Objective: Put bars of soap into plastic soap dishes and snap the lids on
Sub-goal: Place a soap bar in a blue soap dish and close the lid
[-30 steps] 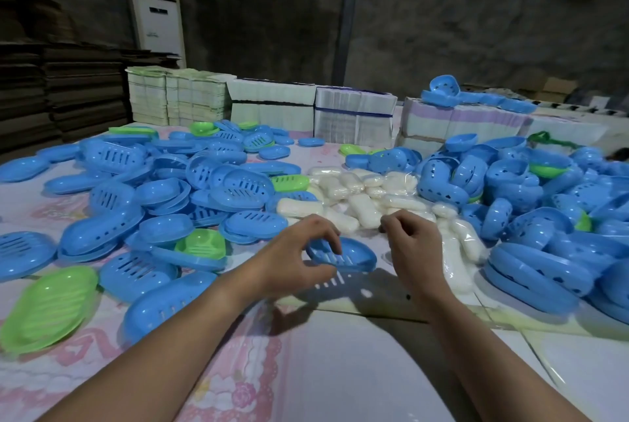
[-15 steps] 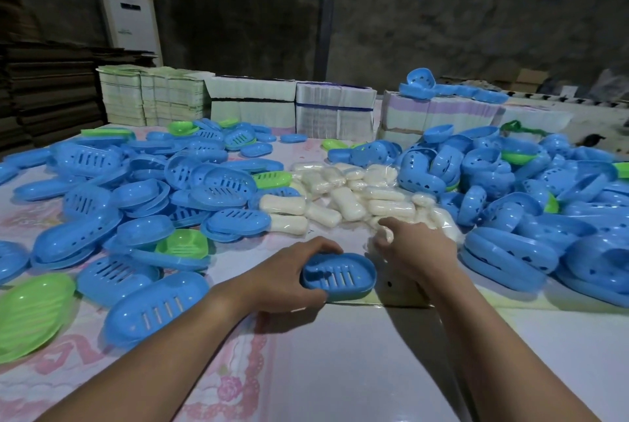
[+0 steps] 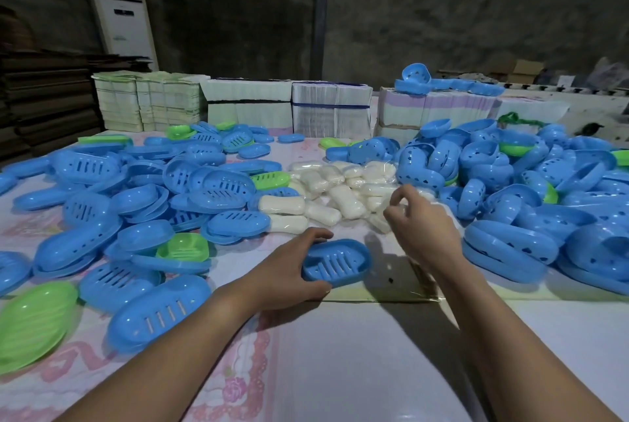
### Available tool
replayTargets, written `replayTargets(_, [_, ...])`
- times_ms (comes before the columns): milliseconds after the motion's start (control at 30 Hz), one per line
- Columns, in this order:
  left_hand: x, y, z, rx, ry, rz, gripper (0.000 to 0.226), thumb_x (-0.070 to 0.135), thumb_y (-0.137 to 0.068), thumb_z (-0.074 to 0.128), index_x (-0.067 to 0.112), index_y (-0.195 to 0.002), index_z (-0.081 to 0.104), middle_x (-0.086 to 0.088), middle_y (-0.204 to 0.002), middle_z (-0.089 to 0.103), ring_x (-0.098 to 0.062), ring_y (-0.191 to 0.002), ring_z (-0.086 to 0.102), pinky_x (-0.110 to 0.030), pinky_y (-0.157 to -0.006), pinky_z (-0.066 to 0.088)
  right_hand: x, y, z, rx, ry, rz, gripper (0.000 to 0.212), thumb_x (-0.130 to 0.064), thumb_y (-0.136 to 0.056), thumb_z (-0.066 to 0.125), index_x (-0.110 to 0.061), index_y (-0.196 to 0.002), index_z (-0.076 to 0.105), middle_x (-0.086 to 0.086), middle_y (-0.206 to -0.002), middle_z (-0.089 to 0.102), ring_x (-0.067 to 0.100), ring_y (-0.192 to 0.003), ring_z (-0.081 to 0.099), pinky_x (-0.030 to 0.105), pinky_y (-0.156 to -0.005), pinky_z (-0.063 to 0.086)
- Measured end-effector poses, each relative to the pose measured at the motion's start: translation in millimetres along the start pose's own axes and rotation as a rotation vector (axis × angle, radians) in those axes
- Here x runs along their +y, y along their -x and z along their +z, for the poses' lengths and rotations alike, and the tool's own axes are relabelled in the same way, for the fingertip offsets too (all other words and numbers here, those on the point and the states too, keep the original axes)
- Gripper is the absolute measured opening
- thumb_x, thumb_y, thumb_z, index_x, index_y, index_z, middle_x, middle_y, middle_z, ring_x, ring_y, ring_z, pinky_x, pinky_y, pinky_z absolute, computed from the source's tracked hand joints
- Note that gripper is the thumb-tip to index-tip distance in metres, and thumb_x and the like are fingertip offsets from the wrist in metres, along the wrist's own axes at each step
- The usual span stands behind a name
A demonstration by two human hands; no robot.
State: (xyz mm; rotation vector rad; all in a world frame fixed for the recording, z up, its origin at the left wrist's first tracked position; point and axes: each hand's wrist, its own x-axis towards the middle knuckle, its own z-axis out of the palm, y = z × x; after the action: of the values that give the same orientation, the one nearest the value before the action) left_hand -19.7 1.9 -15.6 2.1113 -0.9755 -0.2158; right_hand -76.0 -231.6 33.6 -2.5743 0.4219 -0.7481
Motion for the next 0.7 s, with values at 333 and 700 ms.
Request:
replayTargets(333, [-6.0,-4.7,-2.4,0.068,0.11,-0.09,0.092,0.037,-0.068,0.084,0.049,-0.135,0.023,0.018,-0.124,0.051,-0.001,-0.113,0.056,-0.007,-0.088,0.042,-18.1,15.0,2.0,-0.469,-0.681,-0.043,0.004,-0.014,-0.088,0.065,-0.018,-0.089,0.066,-0.006,-0.063,0.06,0.002,-0.051,0.05,0.016,-0.047,0.036])
replayTargets(700, [-6.0,-4.2,-1.6,0.091,-0.034,-0.088,0.058,0.041,-0.076,0.082,0.044,-0.121,0.047,0.018,-0.119,0.056,-0.001,-0.103,0.058,-0.016,-0.082,0.054,-14.1,12.1,28.8,-0.26,-0.076,-0.235,0.03,-0.04,-0.085,0.066,-0.028,-0.113,0.07,-0.007,-0.088,0.059,0.016,-0.091,0.058,0.034,-0.078,0.047])
